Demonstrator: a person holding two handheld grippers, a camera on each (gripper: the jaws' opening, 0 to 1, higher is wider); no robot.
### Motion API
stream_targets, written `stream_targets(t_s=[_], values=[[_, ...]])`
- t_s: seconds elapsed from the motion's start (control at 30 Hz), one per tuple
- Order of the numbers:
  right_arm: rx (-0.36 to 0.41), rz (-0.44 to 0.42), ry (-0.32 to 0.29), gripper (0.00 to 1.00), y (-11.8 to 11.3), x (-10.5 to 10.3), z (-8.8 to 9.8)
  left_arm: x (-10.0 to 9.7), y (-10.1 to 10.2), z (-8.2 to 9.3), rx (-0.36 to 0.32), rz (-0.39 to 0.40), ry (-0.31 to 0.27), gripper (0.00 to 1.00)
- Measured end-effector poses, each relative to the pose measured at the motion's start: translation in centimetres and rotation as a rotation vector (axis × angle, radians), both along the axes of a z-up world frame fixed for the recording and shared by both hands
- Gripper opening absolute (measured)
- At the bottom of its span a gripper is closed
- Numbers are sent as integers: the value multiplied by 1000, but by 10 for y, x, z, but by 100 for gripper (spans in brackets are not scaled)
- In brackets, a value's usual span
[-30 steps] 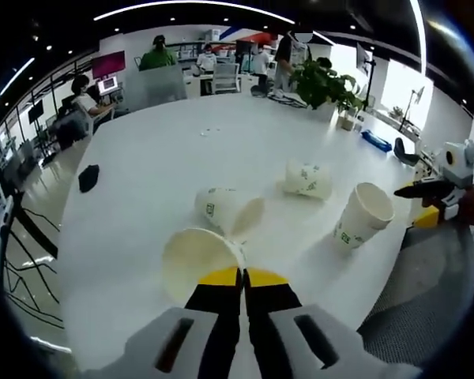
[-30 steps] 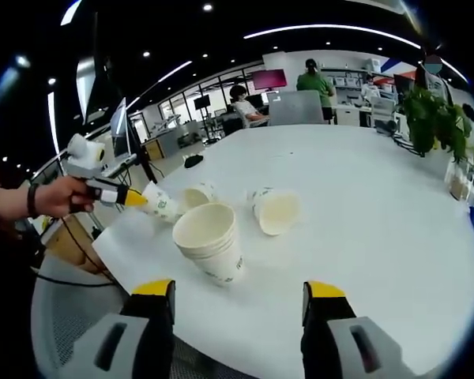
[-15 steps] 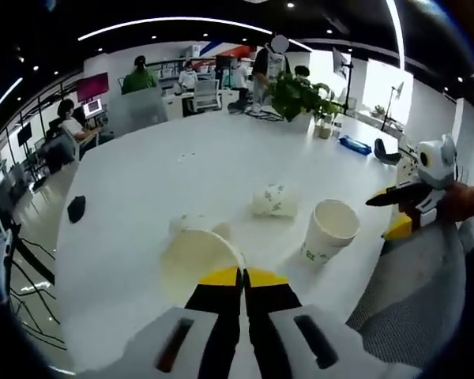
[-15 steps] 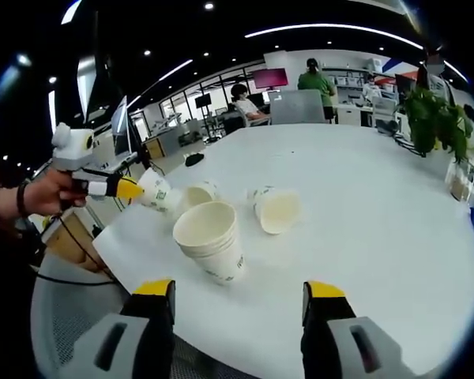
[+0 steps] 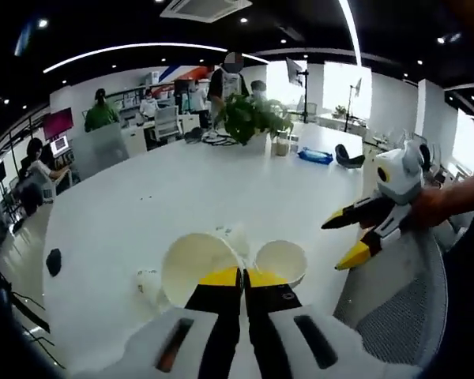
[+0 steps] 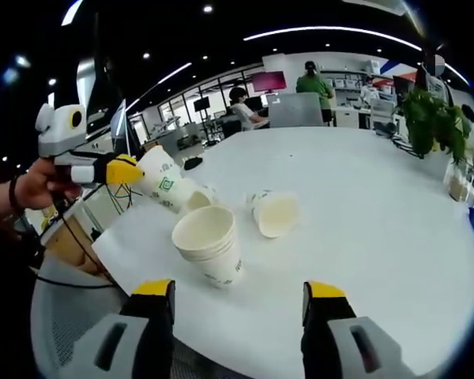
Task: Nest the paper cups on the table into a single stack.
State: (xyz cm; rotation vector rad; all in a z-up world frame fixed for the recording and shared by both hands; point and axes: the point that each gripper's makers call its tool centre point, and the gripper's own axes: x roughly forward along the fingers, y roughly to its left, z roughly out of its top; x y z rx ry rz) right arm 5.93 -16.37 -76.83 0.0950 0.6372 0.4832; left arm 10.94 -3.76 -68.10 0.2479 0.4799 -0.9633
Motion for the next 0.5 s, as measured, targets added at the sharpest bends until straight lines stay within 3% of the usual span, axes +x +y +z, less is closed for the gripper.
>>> stream_targets(t_s=[0.27,0.5], values=[[5,6,-28,68,2,1,6,-12,-23,14,6,-84,-31,0],[18,-5,-47,69,1,2,13,-22,-42,10,36,-147,-40,0]])
